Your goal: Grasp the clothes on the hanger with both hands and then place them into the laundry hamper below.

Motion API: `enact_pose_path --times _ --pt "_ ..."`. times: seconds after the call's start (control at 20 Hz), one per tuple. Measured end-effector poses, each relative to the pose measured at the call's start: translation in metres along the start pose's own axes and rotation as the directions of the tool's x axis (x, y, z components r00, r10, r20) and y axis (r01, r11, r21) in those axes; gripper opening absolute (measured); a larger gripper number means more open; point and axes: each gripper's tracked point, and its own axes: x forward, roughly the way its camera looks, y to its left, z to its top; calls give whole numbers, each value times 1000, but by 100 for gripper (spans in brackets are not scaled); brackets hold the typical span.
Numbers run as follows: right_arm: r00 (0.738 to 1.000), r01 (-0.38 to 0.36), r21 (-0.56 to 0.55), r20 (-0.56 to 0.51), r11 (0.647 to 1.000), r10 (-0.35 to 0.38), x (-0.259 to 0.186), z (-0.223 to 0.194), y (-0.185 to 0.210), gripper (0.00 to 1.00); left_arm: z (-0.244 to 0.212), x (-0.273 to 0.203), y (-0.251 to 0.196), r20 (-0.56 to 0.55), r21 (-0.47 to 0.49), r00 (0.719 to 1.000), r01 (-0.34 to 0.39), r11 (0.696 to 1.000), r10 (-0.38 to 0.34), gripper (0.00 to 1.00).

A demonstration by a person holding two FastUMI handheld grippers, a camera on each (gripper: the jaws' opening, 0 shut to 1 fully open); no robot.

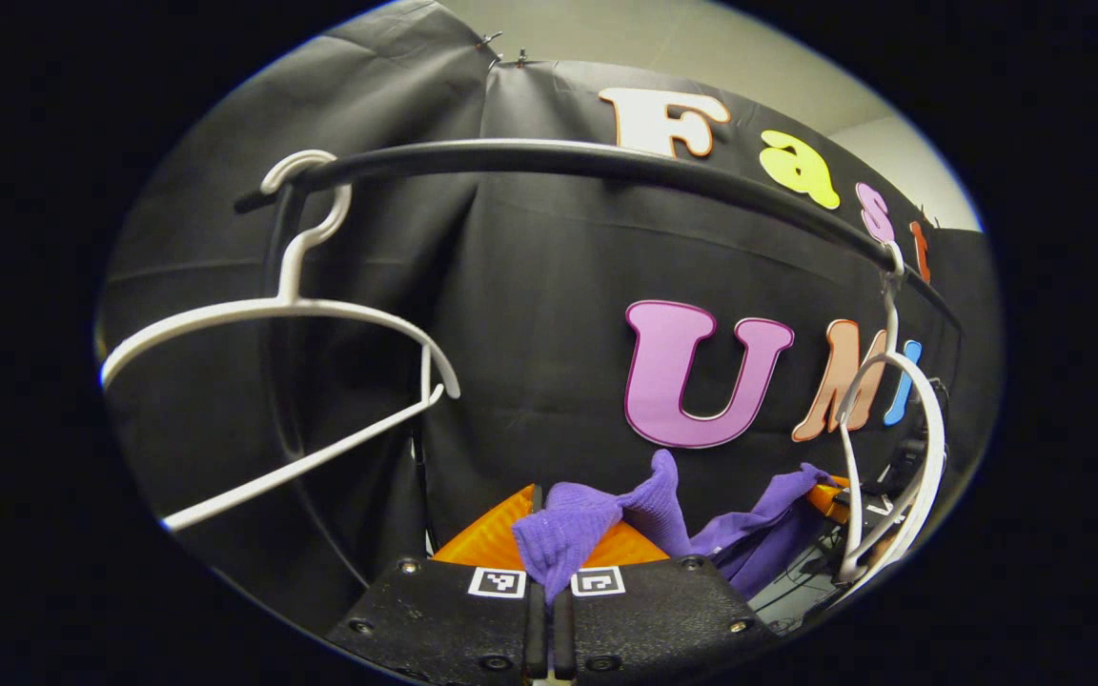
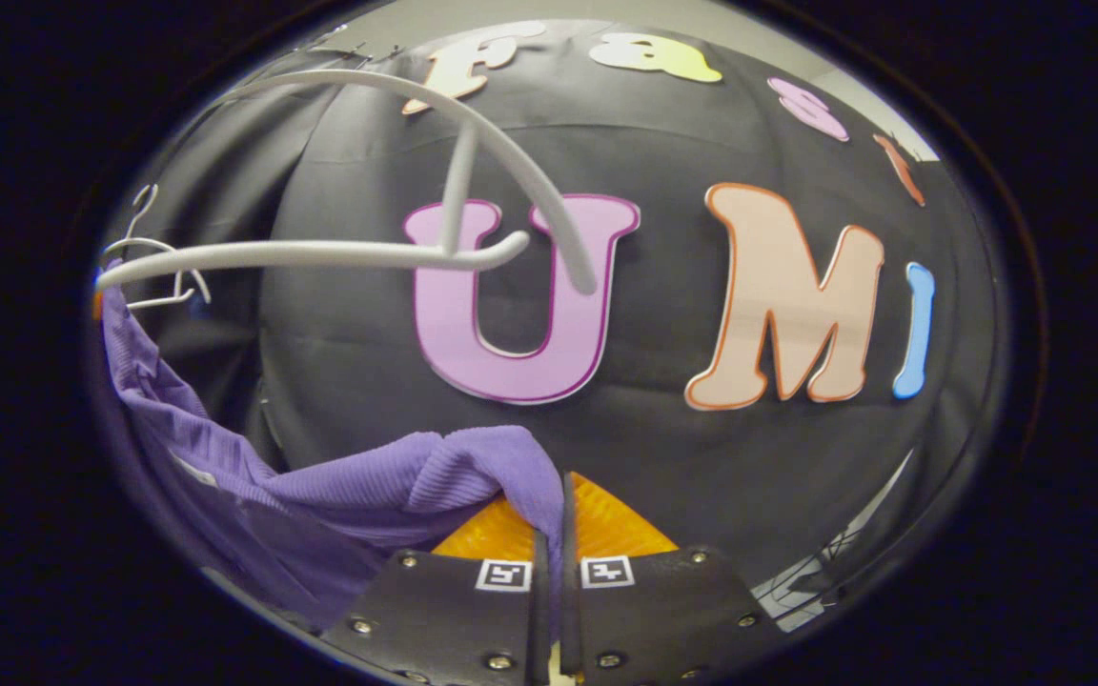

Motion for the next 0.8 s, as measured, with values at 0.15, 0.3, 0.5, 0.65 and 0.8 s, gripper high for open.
enact_pose_path --times 0.15,0.3,0.5,0.65,0.8 --pt "998 -48 17 -30 999 48 -22 -15 6 5 -19 -25 12 -29 -22 998 -53 998 53 3" --pt "995 -90 8 -48 996 90 -48 -25 8 5 -34 -58 15 -51 -16 993 -104 994 103 3" --pt "988 -146 6 -53 989 146 -88 -26 13 0 -53 -109 16 -76 -29 984 -161 987 158 5" --pt "983 -178 18 -41 984 178 -120 -20 17 0 -69 -141 6 -110 -34 980 -171 985 166 5" --pt "980 -197 19 -26 980 197 -145 -16 19 5 -73 -160 -14 -110 -26 981 -164 986 160 3"
